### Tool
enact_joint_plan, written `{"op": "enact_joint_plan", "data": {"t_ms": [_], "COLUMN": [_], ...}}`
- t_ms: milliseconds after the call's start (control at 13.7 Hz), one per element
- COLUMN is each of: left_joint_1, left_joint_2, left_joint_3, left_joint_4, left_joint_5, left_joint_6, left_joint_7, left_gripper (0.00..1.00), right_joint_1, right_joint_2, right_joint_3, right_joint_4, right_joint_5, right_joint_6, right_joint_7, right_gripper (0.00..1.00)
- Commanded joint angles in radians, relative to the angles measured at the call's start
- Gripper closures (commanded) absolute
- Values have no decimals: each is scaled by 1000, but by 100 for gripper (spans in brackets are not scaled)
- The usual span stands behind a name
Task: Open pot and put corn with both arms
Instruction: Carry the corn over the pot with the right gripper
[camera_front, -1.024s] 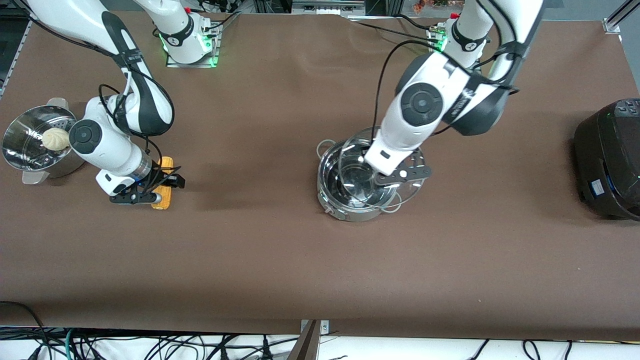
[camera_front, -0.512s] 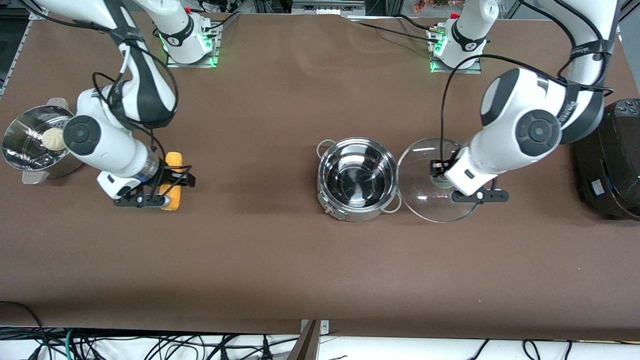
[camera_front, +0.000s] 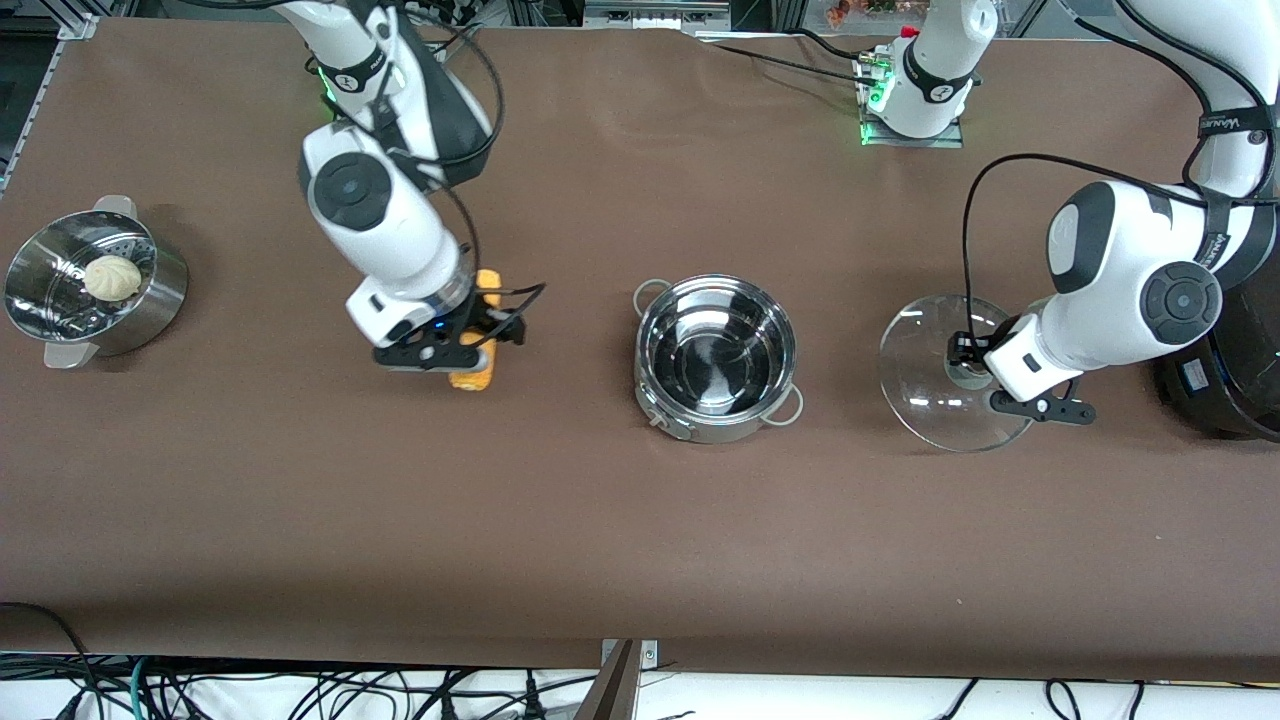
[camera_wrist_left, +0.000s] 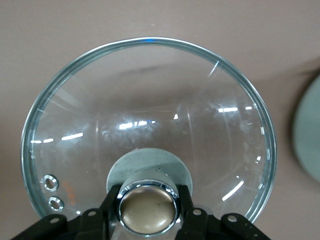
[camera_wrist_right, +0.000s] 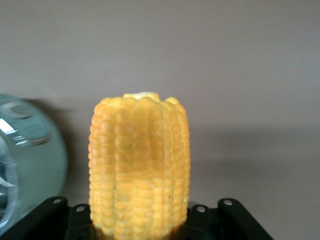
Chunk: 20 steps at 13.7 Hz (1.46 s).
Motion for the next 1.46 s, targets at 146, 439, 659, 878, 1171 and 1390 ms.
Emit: {"op": "enact_joint_plan", "data": {"t_ms": [146,439,659,878,1171,1390], "left_joint_1": [9,9,8,6,6,8], "left_joint_2": [11,94,114,136,139,124], "left_joint_3": [53,84,88,88,88,88], "left_joint_4": [-132,-139,-139,-139,-152,-164], "left_joint_5": [-10,-10,-12,-12,-12,-12], "left_joint_6": [206,341,362,362,360,354], "left_joint_7": [118,155,155,154,139,138], "left_gripper": [100,100,100,85,22,0], "right_joint_1": [174,285,346,392,442,462], "right_joint_2": [208,343,399,469,549,567], "right_joint_3": [-14,-17,-31,-60,-101,-103], "right_joint_4": [377,549,638,713,775,775], "right_joint_5": [-21,-89,-89,-91,-91,-89], "right_joint_6": [-188,-196,-196,-187,-128,-81], "right_joint_7": [154,256,317,328,327,327], "right_gripper": [100,100,100,100,100,100]}}
